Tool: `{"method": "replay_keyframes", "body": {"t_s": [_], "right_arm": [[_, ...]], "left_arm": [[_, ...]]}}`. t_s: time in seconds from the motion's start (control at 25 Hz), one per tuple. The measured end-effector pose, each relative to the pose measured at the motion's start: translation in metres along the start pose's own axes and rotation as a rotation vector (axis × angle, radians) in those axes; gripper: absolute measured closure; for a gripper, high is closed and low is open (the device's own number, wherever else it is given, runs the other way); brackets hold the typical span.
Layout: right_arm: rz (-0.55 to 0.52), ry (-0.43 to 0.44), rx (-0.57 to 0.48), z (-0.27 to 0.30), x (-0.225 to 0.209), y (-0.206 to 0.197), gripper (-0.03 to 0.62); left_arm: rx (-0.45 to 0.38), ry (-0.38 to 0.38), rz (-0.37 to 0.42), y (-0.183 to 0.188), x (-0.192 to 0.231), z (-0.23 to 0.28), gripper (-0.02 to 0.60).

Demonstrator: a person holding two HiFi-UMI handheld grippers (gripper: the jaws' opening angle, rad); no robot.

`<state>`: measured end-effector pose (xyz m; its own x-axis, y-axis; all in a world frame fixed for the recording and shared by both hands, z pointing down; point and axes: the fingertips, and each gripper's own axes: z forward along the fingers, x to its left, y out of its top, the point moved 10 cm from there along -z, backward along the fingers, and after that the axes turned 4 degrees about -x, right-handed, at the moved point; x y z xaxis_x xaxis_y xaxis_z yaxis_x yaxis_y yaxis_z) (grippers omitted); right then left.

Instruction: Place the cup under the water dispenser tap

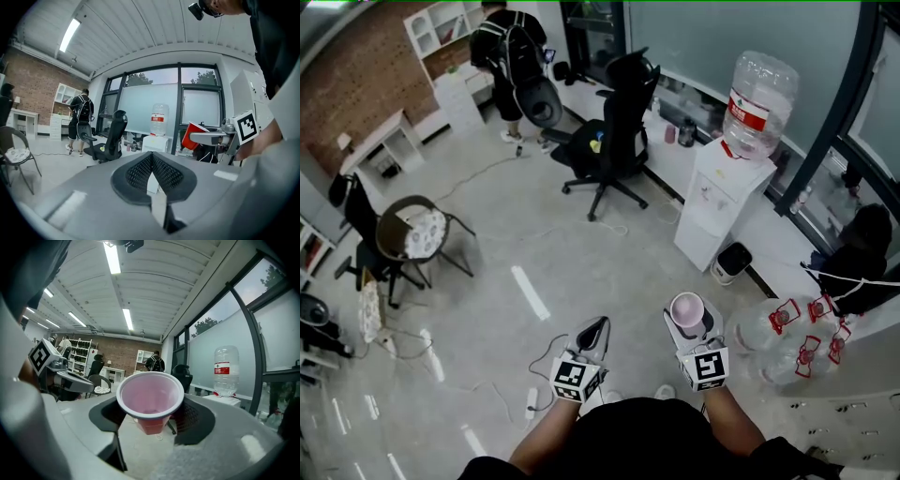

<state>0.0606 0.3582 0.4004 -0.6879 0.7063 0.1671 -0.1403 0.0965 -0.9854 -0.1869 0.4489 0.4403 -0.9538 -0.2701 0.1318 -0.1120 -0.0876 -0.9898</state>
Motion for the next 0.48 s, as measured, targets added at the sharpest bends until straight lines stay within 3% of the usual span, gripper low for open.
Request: {"method": "replay_keyframes", "body": {"t_s": [0.28, 0.48], "right_arm": [[0.008, -0.05, 0.024, 0.004, 0.013, -0.002, 0.306], [-0.001, -0.056, 0.041, 0.024, -0.001, -0.006, 0.306]], "left_arm": [[0.044, -0.034, 0.011, -0.004, 0.016, -0.007, 0.565], [0.044, -0.04, 0.001, -0.009, 0.023, 0.012, 0.565]]}}
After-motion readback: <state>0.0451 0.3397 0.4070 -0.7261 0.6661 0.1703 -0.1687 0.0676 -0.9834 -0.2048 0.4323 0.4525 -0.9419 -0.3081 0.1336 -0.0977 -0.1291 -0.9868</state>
